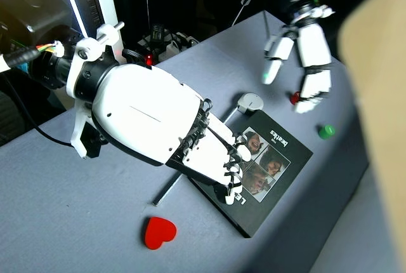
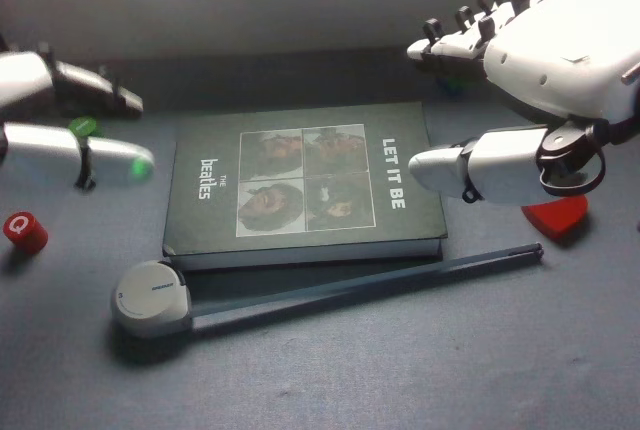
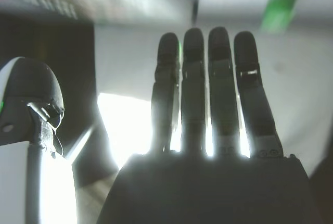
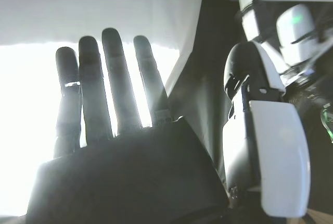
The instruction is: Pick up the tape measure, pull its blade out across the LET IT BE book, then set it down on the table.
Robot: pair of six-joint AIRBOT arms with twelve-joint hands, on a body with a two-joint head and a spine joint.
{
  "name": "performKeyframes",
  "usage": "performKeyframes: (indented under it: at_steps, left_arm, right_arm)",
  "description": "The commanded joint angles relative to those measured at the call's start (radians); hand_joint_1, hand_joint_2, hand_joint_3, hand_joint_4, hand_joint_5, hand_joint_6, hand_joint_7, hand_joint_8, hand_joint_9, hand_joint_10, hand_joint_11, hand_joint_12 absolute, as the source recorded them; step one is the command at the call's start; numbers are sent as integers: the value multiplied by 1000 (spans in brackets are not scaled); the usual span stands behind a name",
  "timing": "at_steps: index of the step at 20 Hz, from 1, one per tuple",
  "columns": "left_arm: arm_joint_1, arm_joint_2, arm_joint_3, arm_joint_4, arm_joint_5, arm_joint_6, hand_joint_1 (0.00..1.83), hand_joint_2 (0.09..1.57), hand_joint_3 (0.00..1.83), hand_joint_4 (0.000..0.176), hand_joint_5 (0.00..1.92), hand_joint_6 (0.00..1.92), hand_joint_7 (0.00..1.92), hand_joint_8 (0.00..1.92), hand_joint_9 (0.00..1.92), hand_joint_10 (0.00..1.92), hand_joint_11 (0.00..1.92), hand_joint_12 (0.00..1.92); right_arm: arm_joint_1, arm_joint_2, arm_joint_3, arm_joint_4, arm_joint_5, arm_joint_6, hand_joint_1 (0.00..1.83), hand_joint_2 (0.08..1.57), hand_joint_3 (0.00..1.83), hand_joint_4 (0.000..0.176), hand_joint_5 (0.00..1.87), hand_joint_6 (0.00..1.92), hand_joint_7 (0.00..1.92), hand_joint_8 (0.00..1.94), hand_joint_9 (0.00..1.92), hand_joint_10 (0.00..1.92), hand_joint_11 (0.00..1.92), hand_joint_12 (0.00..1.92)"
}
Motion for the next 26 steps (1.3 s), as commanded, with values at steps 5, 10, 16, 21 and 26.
performKeyframes:
  at_steps: [5, 10, 16, 21, 26]
  left_arm:
    - [-331, 9, -59, -596, 124, 796, 672, 1045, 4, 0, 599, 1805, 706, 1860, 789, 1883, 846, 1891]
    - [-450, -38, -264, -1426, -152, 1690, 1045, 1099, 3, 0, 1084, 1921, 1157, 1921, 1176, 1921, 1227, 1921]
    - [-472, -120, -423, -1574, -441, 1835, 891, 1219, 10, 0, 1293, 1921, 1454, 1921, 1499, 1921, 1552, 1921]
    - [-467, -188, -436, -1582, -566, 1839, 833, 1275, 16, 0, 1243, 1921, 1437, 1921, 1485, 1921, 1557, 1921]
    - [-468, -197, -438, -1593, -574, 1854, 853, 1259, 2, 3, 1251, 1921, 1435, 1921, 1465, 1921, 1547, 1921]
  right_arm:
    - [13, 14, -18, -56, 16, 9, 550, 1099, 0, 0, 587, 1475, 669, 1543, 749, 1793, 808, 1875]
    - [12, 15, -26, -56, 21, 10, 837, 1193, 0, 75, 1286, 1921, 1411, 1941, 1603, 1921, 1828, 1921]
    - [14, 16, -40, -56, 40, 32, 900, 1319, 9, 176, 1378, 1921, 1514, 1941, 1681, 1921, 1896, 1921]
    - [12, 21, -67, -56, 63, 32, 930, 1331, 3, 176, 1377, 1921, 1568, 1941, 1744, 1921, 1921, 1921]
    - [5, 23, -71, -56, 53, 31, 928, 1322, 0, 176, 1401, 1921, 1607, 1941, 1790, 1921, 1921, 1921]
